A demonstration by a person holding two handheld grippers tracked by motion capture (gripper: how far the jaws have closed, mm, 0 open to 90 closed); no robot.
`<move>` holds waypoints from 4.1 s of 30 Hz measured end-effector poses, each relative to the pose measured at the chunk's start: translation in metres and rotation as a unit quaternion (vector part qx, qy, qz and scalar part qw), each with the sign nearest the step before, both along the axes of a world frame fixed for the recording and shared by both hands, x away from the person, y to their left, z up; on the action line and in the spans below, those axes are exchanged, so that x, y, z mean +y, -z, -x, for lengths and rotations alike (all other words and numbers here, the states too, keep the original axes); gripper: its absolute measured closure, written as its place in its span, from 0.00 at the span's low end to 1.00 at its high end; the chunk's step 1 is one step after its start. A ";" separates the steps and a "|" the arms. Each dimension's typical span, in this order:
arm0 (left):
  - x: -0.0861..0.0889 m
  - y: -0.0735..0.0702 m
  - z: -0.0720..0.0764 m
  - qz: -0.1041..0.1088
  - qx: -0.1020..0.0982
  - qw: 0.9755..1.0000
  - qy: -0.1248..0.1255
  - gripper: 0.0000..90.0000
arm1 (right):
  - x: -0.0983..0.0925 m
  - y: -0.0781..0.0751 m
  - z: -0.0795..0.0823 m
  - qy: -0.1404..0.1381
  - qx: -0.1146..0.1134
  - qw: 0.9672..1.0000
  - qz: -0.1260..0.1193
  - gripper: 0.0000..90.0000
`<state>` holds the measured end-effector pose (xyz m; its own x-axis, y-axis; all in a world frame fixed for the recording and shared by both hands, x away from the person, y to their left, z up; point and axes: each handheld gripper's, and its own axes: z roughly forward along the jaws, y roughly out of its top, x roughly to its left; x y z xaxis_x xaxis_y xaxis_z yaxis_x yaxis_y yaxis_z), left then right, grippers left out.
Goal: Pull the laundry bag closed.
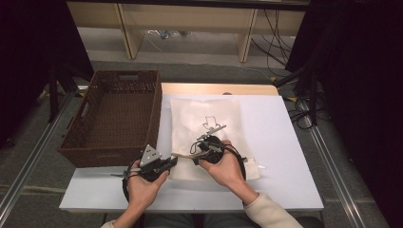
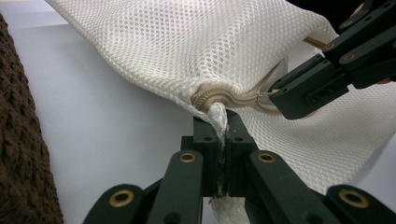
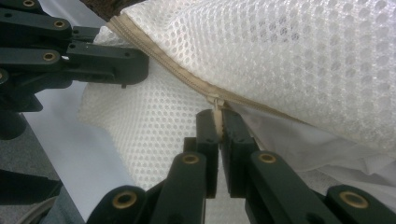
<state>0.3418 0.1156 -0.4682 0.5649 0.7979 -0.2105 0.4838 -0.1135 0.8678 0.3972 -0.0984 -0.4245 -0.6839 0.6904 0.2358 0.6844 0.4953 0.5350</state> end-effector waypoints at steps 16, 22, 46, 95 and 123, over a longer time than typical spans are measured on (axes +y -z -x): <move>0.002 0.000 0.000 -0.005 -0.001 1.000 -0.004 0.96 | -0.006 0.001 -0.002 0.009 0.004 1.000 0.011 0.98; 0.001 0.002 0.000 -0.005 0.003 1.000 -0.006 0.96 | -0.007 0.001 -0.001 0.012 0.009 1.000 0.009 0.98; 0.002 0.003 0.000 -0.008 0.001 1.000 -0.006 0.96 | -0.012 0.004 -0.004 0.011 0.009 1.000 0.016 0.98; 0.003 0.004 -0.001 -0.011 -0.002 1.000 -0.008 0.96 | -0.020 0.006 -0.003 0.025 0.011 0.999 0.018 0.98; 0.004 0.004 -0.002 -0.015 -0.001 1.000 -0.009 0.96 | -0.028 0.005 -0.004 0.025 0.017 0.999 0.020 0.98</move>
<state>0.3435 0.1192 -0.4726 0.5510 0.8139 -0.1842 0.4836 -0.1315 0.8654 0.4009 -0.1263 -0.4297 -0.6398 0.7335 0.2294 0.7265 0.4799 0.4918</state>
